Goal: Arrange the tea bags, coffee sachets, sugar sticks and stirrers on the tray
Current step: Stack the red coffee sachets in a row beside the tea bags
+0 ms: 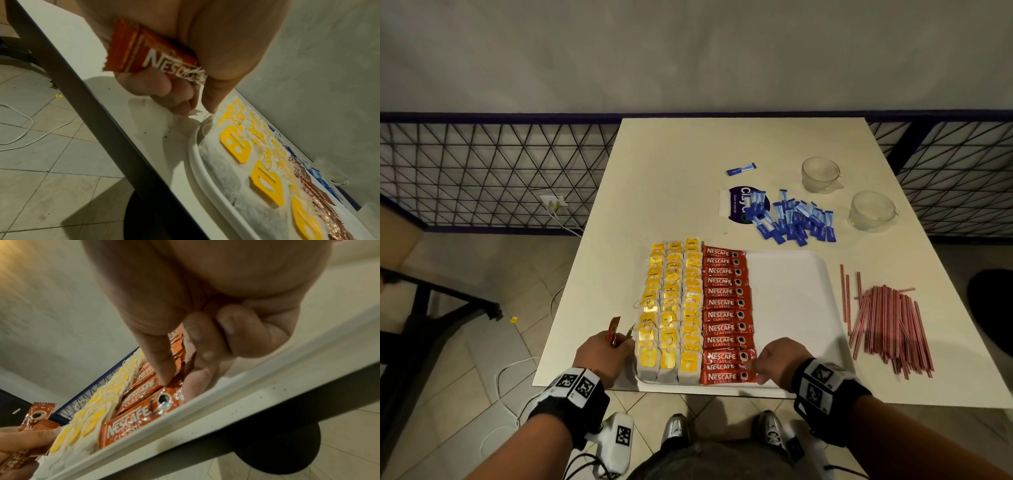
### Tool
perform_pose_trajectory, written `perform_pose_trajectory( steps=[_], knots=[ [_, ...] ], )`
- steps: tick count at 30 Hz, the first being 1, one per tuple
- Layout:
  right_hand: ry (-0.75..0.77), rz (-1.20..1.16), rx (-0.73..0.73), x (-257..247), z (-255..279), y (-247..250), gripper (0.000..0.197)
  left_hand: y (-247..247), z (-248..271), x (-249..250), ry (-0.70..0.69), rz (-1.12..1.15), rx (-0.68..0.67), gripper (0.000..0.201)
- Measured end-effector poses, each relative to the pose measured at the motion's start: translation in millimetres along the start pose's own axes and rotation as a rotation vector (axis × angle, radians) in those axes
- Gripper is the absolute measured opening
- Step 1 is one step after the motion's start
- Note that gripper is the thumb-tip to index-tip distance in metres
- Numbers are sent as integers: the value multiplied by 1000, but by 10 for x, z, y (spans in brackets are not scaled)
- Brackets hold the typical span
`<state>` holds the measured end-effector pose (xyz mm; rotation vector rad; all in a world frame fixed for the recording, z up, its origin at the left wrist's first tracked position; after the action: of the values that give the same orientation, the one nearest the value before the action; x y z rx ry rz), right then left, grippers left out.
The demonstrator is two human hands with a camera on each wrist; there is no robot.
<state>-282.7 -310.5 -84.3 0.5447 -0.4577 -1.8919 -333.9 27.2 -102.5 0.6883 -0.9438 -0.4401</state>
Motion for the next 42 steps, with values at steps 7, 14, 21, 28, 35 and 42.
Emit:
perform_pose_trajectory(
  steps=[7, 14, 21, 28, 35, 42],
  knots=[
    [25, -31, 6, -23, 41, 13, 35, -2, 1, 5, 1, -9, -5, 18],
    [1, -1, 5, -11, 20, 0, 36, -7, 8, 10, 3, -8, -11, 19],
    [1, 14, 15, -9, 38, -7, 37, 6, 13, 26, 15, -8, -11, 19],
    [39, 34, 183, -63, 127, 233, 52, 194, 169, 330, -7, 352, -14, 7],
    [568, -404, 157, -806, 762, 613, 16, -14, 563, 1518, -254, 781, -559, 39],
    [727, -619, 149, -986, 903, 759, 6, -224, 658, 1930, -407, 558, -758, 35]
  ],
)
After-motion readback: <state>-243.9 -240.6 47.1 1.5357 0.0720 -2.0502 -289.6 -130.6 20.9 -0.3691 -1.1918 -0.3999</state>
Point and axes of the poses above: each hand's wrist, its own z-axis away from the middle knuckle, its own y-axis out of the back of the hand, x = y × z, the point moved 6 cm from there along -z, towards the middle knuckle, and after that the axes turned 11 degrees about -y, right-handed, at the moved point
